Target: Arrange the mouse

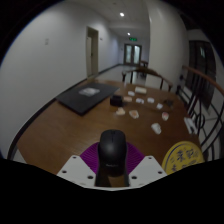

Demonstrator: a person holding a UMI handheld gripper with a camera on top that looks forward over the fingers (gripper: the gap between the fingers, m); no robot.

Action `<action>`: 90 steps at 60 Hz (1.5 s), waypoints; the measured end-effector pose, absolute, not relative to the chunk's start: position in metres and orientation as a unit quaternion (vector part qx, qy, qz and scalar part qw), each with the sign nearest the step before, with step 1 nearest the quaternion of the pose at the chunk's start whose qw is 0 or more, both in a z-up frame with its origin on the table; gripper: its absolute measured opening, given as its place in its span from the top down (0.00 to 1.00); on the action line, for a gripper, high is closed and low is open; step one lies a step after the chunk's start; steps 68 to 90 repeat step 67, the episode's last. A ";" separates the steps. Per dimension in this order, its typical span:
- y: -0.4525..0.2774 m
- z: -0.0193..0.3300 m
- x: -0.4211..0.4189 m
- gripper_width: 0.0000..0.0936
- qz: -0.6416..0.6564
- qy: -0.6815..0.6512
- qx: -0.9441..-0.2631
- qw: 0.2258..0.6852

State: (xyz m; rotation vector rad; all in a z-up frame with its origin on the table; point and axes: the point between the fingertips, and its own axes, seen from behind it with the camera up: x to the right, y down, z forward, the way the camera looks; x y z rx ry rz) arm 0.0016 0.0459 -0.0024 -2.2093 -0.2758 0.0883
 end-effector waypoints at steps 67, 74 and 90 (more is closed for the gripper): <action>-0.113 0.046 0.246 0.09 0.030 -0.017 -0.890 0.454; -0.113 0.046 0.246 0.09 0.030 -0.017 -0.890 0.454; -0.113 0.046 0.246 0.09 0.030 -0.017 -0.890 0.454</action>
